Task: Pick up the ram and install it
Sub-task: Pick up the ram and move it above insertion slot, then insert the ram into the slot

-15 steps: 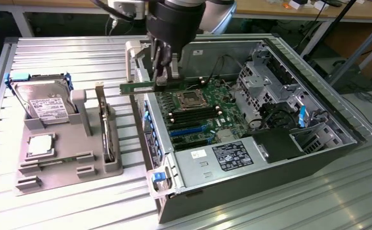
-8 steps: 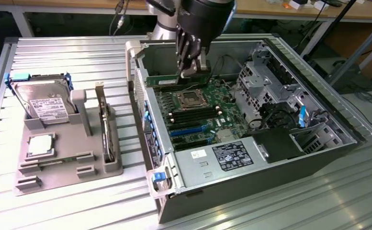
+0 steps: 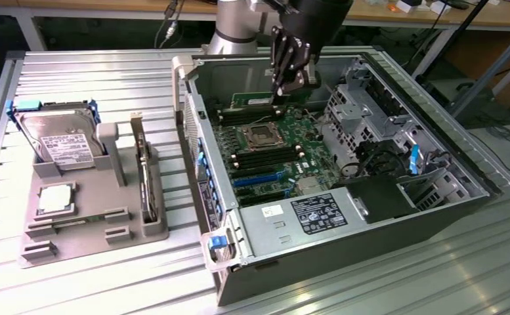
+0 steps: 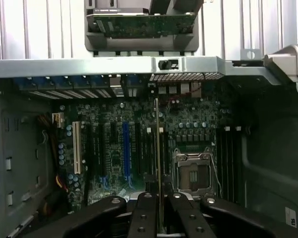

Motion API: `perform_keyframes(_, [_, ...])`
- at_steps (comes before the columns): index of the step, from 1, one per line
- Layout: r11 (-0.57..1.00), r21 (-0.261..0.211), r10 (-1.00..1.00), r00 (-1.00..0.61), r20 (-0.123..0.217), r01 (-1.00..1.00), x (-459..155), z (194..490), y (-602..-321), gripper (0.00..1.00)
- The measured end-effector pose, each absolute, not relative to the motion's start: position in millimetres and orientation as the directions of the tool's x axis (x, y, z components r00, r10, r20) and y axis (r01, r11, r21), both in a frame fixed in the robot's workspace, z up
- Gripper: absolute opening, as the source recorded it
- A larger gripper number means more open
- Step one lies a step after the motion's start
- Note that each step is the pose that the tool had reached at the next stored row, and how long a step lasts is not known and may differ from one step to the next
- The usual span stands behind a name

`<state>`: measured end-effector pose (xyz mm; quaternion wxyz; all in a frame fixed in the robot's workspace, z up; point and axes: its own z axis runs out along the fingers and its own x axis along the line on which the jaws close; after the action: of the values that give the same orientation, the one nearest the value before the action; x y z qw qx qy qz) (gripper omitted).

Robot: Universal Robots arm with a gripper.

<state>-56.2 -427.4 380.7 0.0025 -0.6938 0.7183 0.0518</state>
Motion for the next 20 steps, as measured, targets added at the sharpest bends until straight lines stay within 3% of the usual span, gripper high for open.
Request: perform_keyframes(20, [0.032, 0.071, -0.997, -0.037, -0.075, -0.997, -54.6, 367.5, -426.8, 0.14])
